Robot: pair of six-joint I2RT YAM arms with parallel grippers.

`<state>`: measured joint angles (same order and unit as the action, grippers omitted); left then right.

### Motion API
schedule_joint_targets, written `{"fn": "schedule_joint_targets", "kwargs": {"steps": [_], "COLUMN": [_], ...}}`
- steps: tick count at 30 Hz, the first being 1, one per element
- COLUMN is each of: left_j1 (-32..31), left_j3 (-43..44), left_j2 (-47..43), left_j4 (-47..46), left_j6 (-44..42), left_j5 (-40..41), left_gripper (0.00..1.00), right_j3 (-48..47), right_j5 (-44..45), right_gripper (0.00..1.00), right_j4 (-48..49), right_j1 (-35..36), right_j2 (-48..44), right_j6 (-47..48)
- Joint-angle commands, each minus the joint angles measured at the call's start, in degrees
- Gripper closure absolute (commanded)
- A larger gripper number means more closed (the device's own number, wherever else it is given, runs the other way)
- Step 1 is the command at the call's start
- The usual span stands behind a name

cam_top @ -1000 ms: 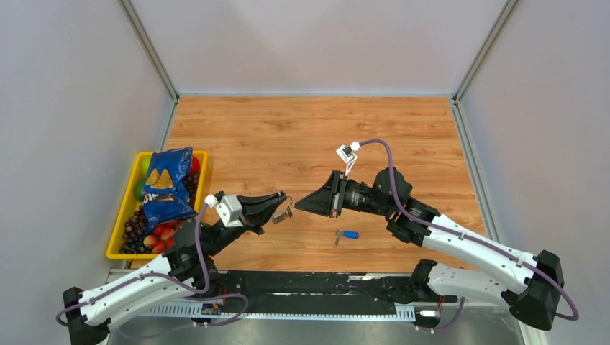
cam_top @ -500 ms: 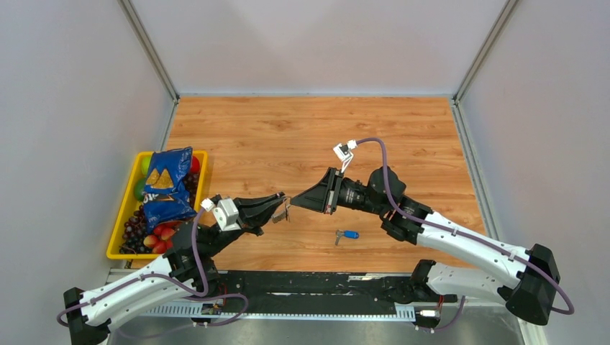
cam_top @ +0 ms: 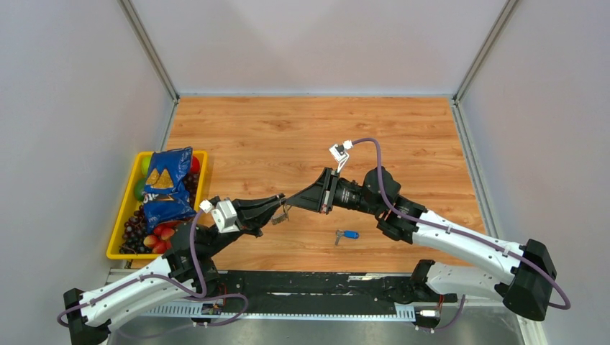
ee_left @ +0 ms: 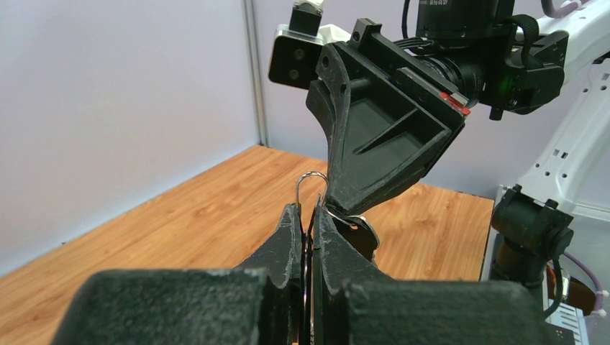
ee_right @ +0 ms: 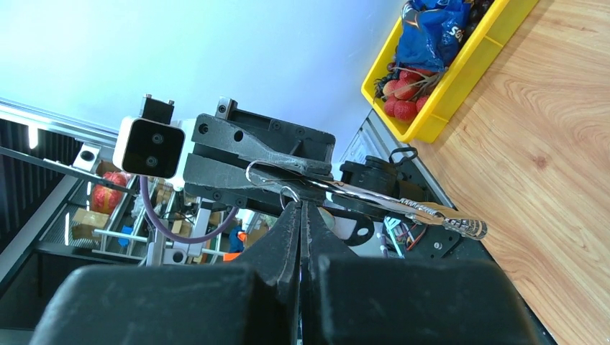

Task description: Put the keys on the keyring

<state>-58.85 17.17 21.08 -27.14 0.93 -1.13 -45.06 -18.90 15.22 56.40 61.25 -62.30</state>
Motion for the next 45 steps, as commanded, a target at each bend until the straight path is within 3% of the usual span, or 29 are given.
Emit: {"fn": "schedule_joint_targets", "kwargs": {"steps": [1,45], "left_j1": [0.0,0.0], "left_j3": [-0.2,0.3], "left_j2": [-0.4,-0.3], "left_j4": [-3.3,-1.2], "left_j6": [-0.8,-0.4], "left_j5": [-1.1,-1.4], "left_gripper": [0.99,0.99], "right_j3": [-2.5,-2.3], "right_j5": [1.6,3.9], "right_gripper": [1.00,1.00], "right_j4": [3.7,8.4], "right_j1": [0.5,1.9], "right_j2": [-0.5,0.1], "right_j6": [-1.0,-2.4]}}
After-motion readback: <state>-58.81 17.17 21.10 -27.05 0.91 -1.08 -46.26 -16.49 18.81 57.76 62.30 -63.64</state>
